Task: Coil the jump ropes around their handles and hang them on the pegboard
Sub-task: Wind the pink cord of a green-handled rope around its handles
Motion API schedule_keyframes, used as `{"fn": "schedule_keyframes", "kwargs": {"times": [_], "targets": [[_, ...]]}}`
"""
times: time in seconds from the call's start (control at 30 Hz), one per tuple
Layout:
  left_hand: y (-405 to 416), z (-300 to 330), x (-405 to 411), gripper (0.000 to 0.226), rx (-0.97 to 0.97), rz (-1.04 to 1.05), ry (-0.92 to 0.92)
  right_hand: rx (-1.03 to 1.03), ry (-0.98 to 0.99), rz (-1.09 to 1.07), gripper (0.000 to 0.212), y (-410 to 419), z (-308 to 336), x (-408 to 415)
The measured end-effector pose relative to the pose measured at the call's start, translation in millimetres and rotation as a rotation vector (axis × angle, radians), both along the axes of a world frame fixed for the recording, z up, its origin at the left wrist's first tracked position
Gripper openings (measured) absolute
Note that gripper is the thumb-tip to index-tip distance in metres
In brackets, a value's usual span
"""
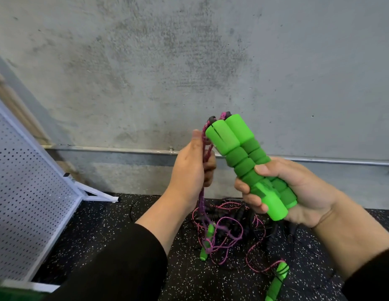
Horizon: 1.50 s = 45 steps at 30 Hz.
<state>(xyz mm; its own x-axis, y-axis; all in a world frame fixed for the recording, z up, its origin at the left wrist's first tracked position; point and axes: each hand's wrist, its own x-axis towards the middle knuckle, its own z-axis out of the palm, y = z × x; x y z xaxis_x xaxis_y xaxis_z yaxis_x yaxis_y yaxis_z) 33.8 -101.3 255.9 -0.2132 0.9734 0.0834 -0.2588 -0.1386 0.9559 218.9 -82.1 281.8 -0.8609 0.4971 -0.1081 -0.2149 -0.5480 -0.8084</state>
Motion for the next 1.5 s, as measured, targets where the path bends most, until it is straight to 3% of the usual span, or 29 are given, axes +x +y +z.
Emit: {"fn": "schedule_keyframes", "kwargs": {"times": [0.13, 0.3, 0.4, 0.5, 0.6, 0.7, 0.8, 0.87, 0.97, 1.07, 1.13, 1.23, 1.33, 1.4, 1.5], "targets": [[1, -1, 3, 0.039, 0.065, -0.02, 0.089, 0.017, 0.035, -0.079, 0.041, 0, -1, 3], [0, -7, 13, 0.028, 0.006, -0.144, 0.274, 0.037, -0.021, -0.238, 0.042, 0, 0, 3], [1, -9, 14, 0.022, -0.019, -0.146, 0.497, 0.149, -0.199, -0.357, 0.036, 1, -1, 2], [1, -10, 13, 0.035, -0.069, -0.158, 0.571, 0.229, -0.324, -0.435, 0.019, 0, -2, 1], [3, -11, 10, 0.04, -0.163, -0.169, 0.611, 0.558, -0.63, -0.534, 0.015, 6, -9, 3], [1, -12, 11, 0.031, -0.246, -0.19, 0.573, 0.917, -0.885, -0.559, 0.016, 12, -20, 1], [-2, -11, 10, 0.017, -0.29, -0.183, 0.493, 0.976, -0.942, -0.597, 0.016, 15, -28, -2], [-1, -10, 9, 0.018, -0.313, -0.187, 0.471, 1.055, -1.022, -0.6, 0.021, 15, -27, -3], [0, -12, 9, 0.021, -0.359, -0.204, 0.414, 1.183, -1.12, -0.492, 0.043, 10, -27, -7], [-1, -9, 10, 0.008, -0.442, -0.243, 0.174, 1.297, -1.173, -0.45, 0.06, 7, -27, -12], [-1, -7, 9, 0.029, -0.477, -0.26, 0.064, 1.375, -1.196, -0.428, 0.072, 6, -29, -15], [-1, -10, 10, 0.05, -0.53, -0.158, 0.074, 1.462, -1.265, -0.343, 0.085, 1, -36, -23], [0, -14, 11, 0.041, -0.538, -0.046, 0.049, 1.46, -1.268, -0.275, 0.091, -3, -39, -29], [2, -13, 9, 0.036, -0.519, -0.022, 0.012, 1.345, -1.174, -0.262, 0.086, -4, -36, -29], [4, -10, 5, 0.032, -0.48, -0.05, -0.019, 1.048, -0.928, -0.472, 0.05, 1, -28, -27]]}}
